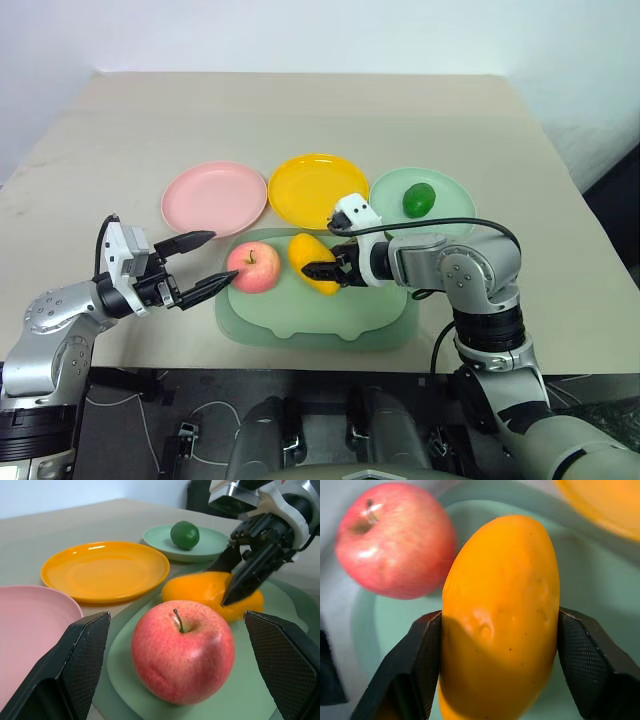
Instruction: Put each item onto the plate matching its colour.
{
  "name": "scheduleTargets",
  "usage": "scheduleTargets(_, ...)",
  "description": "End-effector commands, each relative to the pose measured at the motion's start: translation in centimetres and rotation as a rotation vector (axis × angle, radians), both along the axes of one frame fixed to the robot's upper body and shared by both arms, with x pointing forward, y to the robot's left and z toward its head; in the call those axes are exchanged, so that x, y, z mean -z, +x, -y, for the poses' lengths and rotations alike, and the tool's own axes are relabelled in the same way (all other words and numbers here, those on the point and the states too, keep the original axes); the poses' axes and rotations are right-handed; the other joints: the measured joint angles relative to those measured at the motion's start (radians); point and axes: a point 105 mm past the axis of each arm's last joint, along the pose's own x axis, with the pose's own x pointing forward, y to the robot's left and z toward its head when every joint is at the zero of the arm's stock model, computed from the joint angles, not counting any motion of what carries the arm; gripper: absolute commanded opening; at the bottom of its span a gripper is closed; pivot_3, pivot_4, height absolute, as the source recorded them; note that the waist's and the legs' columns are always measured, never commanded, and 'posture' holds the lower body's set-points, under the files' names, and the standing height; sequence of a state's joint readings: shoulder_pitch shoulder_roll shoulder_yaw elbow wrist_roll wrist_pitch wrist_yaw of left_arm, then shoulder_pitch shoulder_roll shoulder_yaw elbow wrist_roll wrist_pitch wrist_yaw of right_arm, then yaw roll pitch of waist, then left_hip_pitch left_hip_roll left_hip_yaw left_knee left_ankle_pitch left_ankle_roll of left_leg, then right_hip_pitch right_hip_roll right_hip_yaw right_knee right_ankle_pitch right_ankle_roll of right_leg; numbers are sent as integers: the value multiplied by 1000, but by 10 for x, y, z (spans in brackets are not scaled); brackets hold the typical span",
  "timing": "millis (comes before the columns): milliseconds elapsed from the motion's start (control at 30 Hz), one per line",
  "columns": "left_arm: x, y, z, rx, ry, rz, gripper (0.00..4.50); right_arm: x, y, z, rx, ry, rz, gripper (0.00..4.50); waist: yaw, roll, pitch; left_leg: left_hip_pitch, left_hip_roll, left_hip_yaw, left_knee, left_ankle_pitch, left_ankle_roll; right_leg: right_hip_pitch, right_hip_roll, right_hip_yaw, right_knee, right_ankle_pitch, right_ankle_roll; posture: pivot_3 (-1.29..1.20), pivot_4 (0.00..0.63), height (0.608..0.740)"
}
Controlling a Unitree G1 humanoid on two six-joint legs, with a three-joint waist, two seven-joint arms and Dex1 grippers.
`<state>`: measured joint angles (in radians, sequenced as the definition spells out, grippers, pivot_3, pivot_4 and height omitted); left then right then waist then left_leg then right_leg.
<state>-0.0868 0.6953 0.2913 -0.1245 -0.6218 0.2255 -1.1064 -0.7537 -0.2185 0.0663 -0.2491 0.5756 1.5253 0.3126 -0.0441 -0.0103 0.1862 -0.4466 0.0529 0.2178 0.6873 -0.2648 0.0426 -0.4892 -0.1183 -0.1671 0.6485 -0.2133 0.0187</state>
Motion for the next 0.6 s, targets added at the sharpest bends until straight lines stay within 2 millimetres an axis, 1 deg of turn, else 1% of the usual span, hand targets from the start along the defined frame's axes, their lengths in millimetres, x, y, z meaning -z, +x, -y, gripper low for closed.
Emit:
scheduleTargets(33, -11, 0, -4, -21, 2, 55, 4500, -49, 8, 0, -15, 131, 147, 3023, 0, 0, 0, 0, 0, 0, 0, 0, 0, 0, 0, 0, 0, 0, 0, 0, 150, 696)
scheduleTargets(100, -12, 0, -4, -29, -8, 60, 4500, -65, 25, 6, 47, 166, 197, 3023, -1, 0, 0, 0, 0, 0, 0, 0, 0, -1, 0, 0, 0, 0, 0, 0, 150, 696)
scheduleTargets(133, -12, 0, -4, -32, -10, 61, 4500, -69, 32, 8, 69, 175, 212, 3023, -2, 0, 0, 0, 0, 0, 0, 0, 0, -1, 0, 0, 0, 0, 0, 0, 150, 696)
scheduleTargets(200, -11, -1, -3, -35, -8, 62, 4500, -70, 46, 10, 94, 155, 235, 3023, -1, 0, 0, 0, 0, 1, -1, 0, 0, -1, 1, 0, 0, 0, 0, 0, 150, 696)
scheduleTargets(267, -12, -2, -2, -38, -12, 61, 4500, -69, 60, 9, 111, 132, 250, 3023, -2, 0, 0, 0, 0, 1, -1, 0, 0, -1, 1, 0, 0, 0, 0, 0, 150, 696)
scheduleTargets(333, -12, -3, -2, -42, -10, 62, 4500, -65, 71, 7, 116, 62, 277, 3023, -2, 0, 0, 0, 0, 2, -2, 0, 0, -1, 1, 0, 0, 0, 0, 0, 150, 696)
scheduleTargets(400, -12, -4, -3, -49, -8, 63, 4500, -61, 78, 4, 106, 20, 294, 3023, -4, 0, 0, 0, 0, 2, -2, 1, -1, -2, 1, 1, 1, 0, 0, 0, 150, 696)
scheduleTargets(500, -11, -6, -4, -58, -8, 60, 4500, -56, 97, -6, 118, 4, 302, 3023, -11, 0, 0, 1, 0, 3, -2, 1, -1, -2, 1, 1, 2, 0, 0, 0, 150, 696)
scheduleTargets(600, -8, -9, -5, -67, -11, 53, 4500, -50, 109, -15, 110, -22, 314, 3023, -21, 0, 0, 1, 0, 4, -2, 1, -1, -2, 1, 1, 3, 0, 0, 0, 150, 696)
